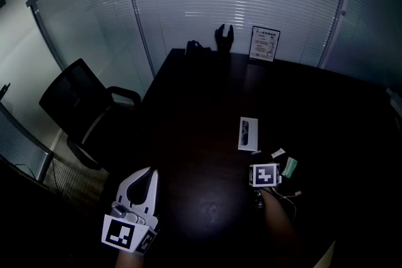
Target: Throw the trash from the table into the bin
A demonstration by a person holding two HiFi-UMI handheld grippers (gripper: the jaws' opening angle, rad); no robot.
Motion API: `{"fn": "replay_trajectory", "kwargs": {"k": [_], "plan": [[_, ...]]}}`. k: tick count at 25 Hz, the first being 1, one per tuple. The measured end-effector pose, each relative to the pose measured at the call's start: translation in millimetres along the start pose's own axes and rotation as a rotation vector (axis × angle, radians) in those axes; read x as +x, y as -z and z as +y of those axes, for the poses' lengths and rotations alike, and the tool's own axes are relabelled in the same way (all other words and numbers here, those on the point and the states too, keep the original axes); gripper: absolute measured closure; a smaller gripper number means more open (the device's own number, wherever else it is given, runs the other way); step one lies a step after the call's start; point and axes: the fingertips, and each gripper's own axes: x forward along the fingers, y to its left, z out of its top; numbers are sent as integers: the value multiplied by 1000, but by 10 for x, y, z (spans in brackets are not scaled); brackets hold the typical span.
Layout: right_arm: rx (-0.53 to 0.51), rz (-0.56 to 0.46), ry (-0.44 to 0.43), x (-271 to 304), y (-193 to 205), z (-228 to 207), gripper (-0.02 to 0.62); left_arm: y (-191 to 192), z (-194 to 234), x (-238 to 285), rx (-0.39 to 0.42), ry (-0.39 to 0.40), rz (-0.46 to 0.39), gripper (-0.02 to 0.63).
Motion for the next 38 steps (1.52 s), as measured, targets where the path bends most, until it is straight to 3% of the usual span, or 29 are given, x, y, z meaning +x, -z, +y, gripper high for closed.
{"fn": "replay_trajectory", "kwargs": {"k": [4, 10, 18, 25, 31, 38], "plan": [[18, -26, -22, -63, 31, -13, 546, 7, -9, -34, 4, 13, 8, 606], [11, -145, -36, -340, -205, 25, 546, -48, -46, -22, 6, 11, -24, 606], [7, -398, -18, -1147, -632, 50, 546, -117, -141, -48, 2, 40, -28, 606], [-22, -664, 29, -2187, -893, 90, 546, -228, -225, -138, -30, 66, -56, 606], [-39, -816, 92, -2939, -804, 232, 546, -291, -256, -347, -45, 91, -82, 606], [-50, -951, 156, -3754, -382, 478, 546, -393, -406, -741, -42, 161, -115, 606]]}}
